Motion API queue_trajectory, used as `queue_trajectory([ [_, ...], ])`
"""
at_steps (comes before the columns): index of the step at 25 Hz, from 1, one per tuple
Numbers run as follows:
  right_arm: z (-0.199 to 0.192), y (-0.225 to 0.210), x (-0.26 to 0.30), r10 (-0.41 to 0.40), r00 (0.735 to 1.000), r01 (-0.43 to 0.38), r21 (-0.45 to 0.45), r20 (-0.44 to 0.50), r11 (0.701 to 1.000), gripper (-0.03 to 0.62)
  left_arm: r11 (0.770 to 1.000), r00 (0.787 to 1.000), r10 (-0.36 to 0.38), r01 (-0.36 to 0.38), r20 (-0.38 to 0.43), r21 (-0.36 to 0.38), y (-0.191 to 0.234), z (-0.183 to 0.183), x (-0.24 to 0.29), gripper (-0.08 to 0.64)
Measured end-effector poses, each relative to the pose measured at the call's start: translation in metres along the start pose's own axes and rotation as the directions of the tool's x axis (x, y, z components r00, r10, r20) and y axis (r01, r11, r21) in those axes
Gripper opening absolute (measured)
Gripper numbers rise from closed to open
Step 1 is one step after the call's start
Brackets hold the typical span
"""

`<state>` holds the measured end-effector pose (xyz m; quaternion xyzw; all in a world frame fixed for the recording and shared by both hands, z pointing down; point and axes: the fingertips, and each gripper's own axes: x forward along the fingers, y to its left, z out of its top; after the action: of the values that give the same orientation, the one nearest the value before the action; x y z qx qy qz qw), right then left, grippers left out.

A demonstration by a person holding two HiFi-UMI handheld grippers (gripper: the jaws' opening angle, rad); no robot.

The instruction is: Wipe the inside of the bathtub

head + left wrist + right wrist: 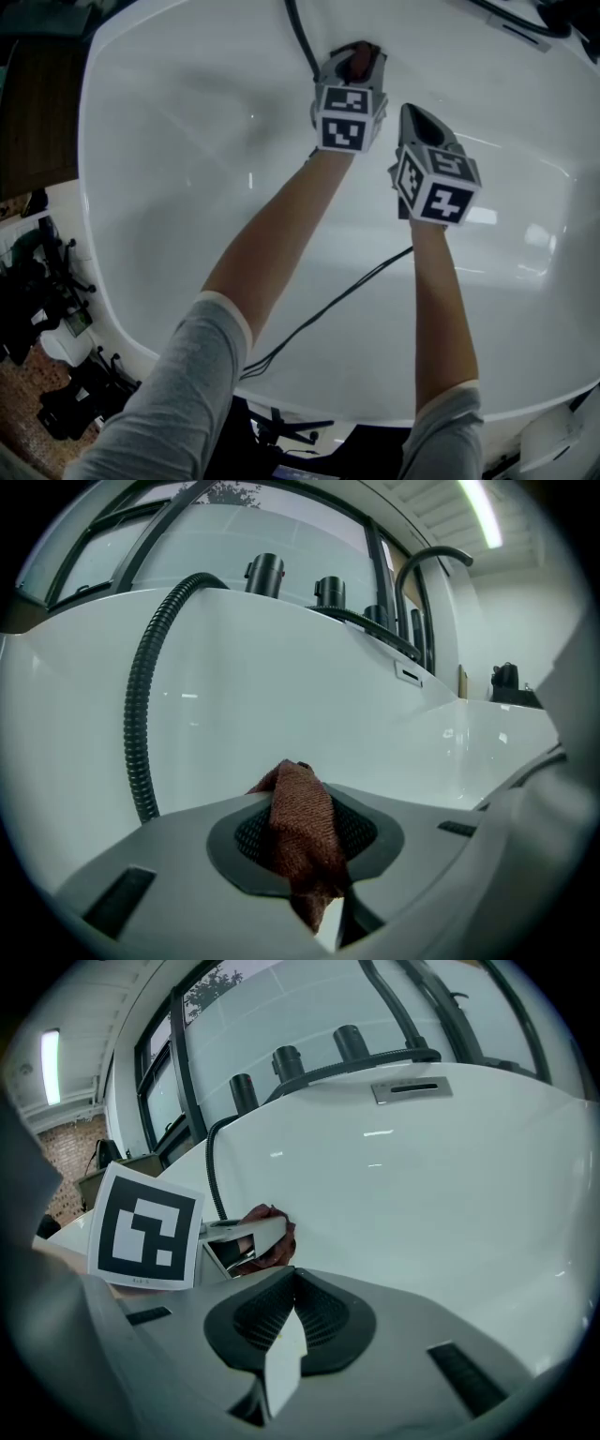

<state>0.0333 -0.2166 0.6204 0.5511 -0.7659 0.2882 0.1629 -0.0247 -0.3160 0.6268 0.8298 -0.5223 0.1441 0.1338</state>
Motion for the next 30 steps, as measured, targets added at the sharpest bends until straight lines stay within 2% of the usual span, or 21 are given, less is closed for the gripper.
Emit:
queue_trajectory([
  [2, -0.002, 0.001, 0.003, 0.005, 1.000, -0.005, 0.000, -0.002, 1.000, 0.006, 1.000, 1.000, 0.005, -0.005, 0.009, 0.004, 0.009, -0.002, -0.002, 0.092],
  [7, -0.013, 0.003, 0.007, 0.002, 1.000, -0.002, 0.009, -0.010, 1.000, 0.006, 0.996, 0.997, 0.080, -0.081, -0.006, -0.033, 0.055, -0.022, -0.018, 0.092],
  [12, -0.020, 0.001, 0.010, -0.004, 1.000, 0.005, 0.014, -0.020, 1.000, 0.006, 0.994, 0.995, 0.098, -0.098, -0.003, -0.048, 0.055, -0.024, -0.017, 0.094],
  [18, -0.013, 0.002, 0.010, 0.002, 1.000, -0.002, 0.000, -0.010, 1.000, 0.006, 0.996, 0.999, 0.027, -0.030, -0.043, -0.080, 0.015, -0.043, 0.001, 0.093],
  [20, -0.014, -0.004, 0.010, -0.001, 1.000, 0.001, -0.001, -0.010, 1.000, 0.006, 0.998, 0.999, 0.001, -0.003, -0.049, -0.055, 0.004, -0.047, 0.006, 0.094],
  [23, -0.016, -0.010, 0.010, -0.009, 1.000, 0.009, 0.002, -0.010, 1.000, 0.006, 1.000, 0.999, -0.007, 0.007, -0.047, -0.008, 0.008, -0.049, 0.005, 0.092],
  [28, -0.027, -0.019, 0.012, -0.014, 1.000, 0.014, 0.022, -0.016, 1.000, 0.006, 0.993, 0.993, 0.100, -0.104, -0.063, -0.058, 0.053, -0.068, -0.009, 0.092],
  [30, -0.032, -0.022, 0.014, -0.010, 1.000, 0.011, 0.022, -0.020, 1.000, 0.006, 0.991, 0.991, 0.117, -0.120, -0.063, -0.051, 0.062, -0.073, -0.012, 0.092],
])
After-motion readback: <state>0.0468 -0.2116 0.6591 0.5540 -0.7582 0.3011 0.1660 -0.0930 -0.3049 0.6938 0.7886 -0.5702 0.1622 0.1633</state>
